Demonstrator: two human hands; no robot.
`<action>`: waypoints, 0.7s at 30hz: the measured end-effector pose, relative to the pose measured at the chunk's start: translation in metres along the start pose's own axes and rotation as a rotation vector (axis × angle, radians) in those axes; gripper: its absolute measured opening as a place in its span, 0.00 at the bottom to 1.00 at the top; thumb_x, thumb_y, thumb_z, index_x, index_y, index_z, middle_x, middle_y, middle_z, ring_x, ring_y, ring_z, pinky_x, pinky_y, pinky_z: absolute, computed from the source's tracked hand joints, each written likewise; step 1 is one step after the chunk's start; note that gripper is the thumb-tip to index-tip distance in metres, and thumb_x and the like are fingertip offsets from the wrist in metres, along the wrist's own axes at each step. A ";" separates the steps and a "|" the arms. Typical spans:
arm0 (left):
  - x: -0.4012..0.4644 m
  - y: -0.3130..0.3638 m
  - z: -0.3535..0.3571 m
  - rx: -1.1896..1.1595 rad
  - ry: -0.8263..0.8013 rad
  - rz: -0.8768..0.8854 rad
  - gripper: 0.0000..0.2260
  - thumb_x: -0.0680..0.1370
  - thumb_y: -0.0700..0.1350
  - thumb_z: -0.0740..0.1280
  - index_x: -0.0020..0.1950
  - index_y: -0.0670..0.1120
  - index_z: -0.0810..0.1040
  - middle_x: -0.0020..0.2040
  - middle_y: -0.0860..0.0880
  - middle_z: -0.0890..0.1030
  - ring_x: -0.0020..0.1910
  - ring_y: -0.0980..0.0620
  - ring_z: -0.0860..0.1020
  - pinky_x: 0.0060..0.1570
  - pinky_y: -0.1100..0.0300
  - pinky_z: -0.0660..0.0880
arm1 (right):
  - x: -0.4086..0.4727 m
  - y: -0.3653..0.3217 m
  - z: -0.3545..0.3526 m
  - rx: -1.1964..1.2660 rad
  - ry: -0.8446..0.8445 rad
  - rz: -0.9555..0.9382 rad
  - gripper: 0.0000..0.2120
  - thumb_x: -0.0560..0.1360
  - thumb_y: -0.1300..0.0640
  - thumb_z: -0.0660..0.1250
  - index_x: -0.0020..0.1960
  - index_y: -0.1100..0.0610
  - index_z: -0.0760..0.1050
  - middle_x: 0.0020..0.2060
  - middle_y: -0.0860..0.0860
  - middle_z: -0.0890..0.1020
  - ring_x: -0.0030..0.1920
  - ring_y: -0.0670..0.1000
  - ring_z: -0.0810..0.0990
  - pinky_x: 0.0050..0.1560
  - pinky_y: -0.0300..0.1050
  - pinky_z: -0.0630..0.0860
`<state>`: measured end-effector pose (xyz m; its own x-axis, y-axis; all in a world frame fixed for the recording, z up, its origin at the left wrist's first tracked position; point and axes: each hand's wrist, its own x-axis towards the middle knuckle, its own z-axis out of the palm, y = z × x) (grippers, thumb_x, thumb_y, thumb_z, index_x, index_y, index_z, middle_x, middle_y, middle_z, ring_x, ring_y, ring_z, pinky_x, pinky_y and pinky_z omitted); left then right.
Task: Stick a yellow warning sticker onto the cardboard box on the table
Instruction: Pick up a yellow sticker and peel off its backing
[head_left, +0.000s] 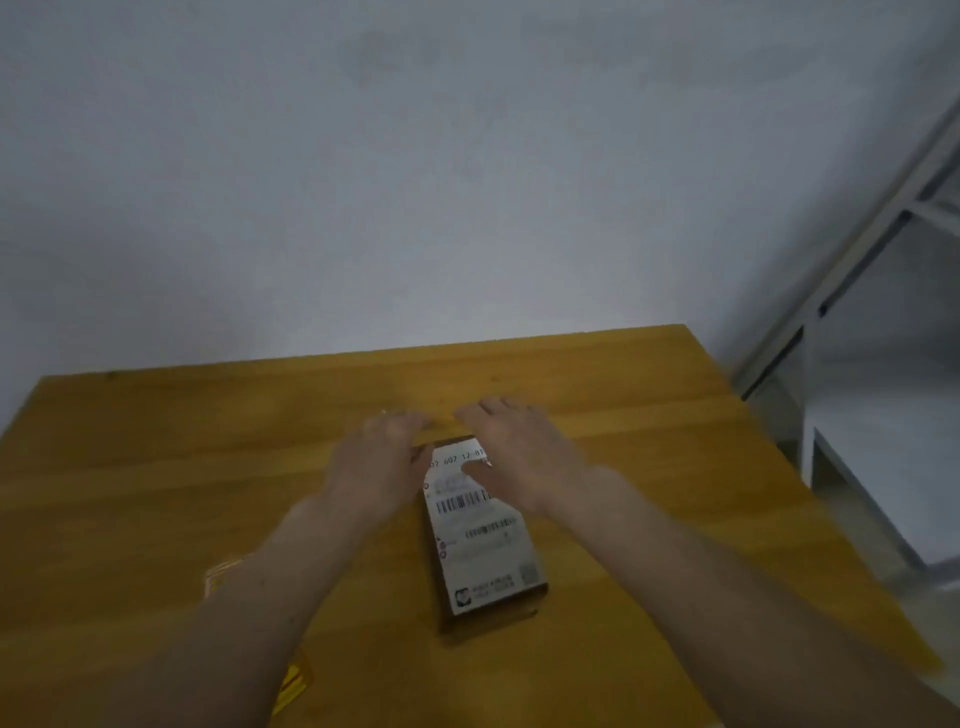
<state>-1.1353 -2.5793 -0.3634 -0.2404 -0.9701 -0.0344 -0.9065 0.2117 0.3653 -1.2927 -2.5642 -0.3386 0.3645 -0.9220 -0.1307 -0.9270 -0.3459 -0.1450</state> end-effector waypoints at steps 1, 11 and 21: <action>0.004 -0.006 0.010 0.001 0.024 -0.032 0.15 0.79 0.47 0.62 0.65 0.49 0.74 0.62 0.47 0.79 0.58 0.46 0.77 0.52 0.51 0.76 | 0.005 0.003 0.011 -0.004 0.018 -0.049 0.23 0.78 0.52 0.62 0.70 0.58 0.65 0.65 0.55 0.73 0.66 0.57 0.69 0.65 0.51 0.68; -0.032 -0.054 0.091 0.171 0.257 -0.142 0.12 0.78 0.45 0.62 0.61 0.49 0.75 0.58 0.45 0.80 0.55 0.40 0.78 0.46 0.51 0.74 | 0.015 -0.029 0.093 -0.157 0.206 -0.405 0.20 0.77 0.52 0.60 0.67 0.56 0.67 0.65 0.54 0.73 0.66 0.56 0.68 0.66 0.49 0.65; -0.201 -0.092 0.132 0.183 0.203 -0.367 0.14 0.78 0.46 0.63 0.63 0.49 0.76 0.63 0.45 0.78 0.62 0.42 0.75 0.54 0.51 0.72 | -0.064 -0.121 0.194 -0.118 -0.006 -0.445 0.21 0.77 0.51 0.61 0.67 0.58 0.67 0.65 0.57 0.72 0.67 0.58 0.69 0.64 0.52 0.66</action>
<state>-1.0489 -2.3882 -0.5126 0.1648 -0.9846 0.0590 -0.9698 -0.1508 0.1918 -1.1862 -2.4295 -0.5030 0.7298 -0.6782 -0.0865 -0.6836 -0.7259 -0.0760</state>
